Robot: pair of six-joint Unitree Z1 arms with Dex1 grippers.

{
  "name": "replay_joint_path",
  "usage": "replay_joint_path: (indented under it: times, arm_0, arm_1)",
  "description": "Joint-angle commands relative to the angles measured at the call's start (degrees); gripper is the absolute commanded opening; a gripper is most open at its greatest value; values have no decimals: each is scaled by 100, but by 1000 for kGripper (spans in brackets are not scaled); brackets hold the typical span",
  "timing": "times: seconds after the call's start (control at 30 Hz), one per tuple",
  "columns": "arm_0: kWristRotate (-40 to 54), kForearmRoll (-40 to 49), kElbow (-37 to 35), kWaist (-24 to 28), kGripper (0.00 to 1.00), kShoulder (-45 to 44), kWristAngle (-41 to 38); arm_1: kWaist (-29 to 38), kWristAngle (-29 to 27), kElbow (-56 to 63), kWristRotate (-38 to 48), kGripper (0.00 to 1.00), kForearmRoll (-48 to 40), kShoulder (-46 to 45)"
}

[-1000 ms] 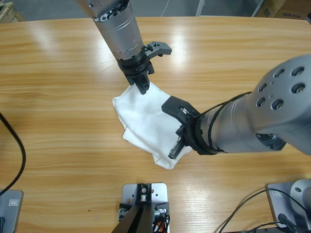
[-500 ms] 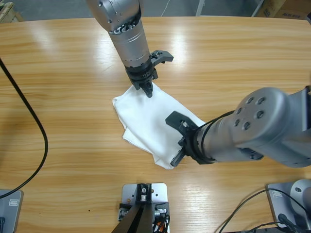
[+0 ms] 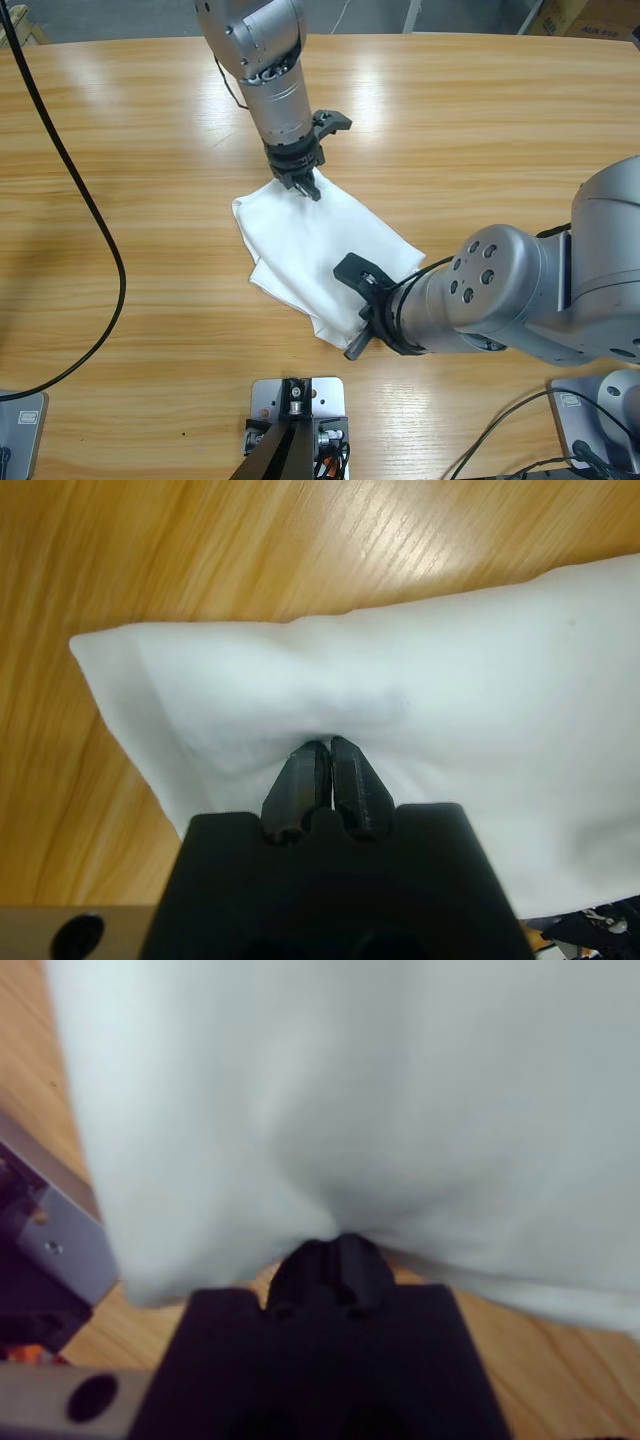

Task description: Fold clothes

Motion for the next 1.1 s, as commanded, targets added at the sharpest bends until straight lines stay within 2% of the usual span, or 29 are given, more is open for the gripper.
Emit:
replay_joint_path:
  times: [0.03,0.2,0.5,0.57,0.8,1.1]
  arm_0:
    - [-9,384,62,52,0,-319,81]
    - [-46,491,86,52,0,-377,81]
    - [-138,475,97,50,0,-312,49]
    - [-160,468,95,52,0,-253,16]
    - [-227,433,62,106,0,-172,-83]
    - [-366,269,39,237,0,-5,-287]
  arm_1:
    - [63,-499,-1050,-47,0,2286,-1513]
    - [63,-511,-1472,-58,0,2293,-1569]
    - [63,-15,-477,-255,0,-157,-378]
    - [63,60,-332,-207,0,-461,-128]
    - [63,245,-17,-81,0,-1010,301]
    - [88,500,127,155,0,-999,754]
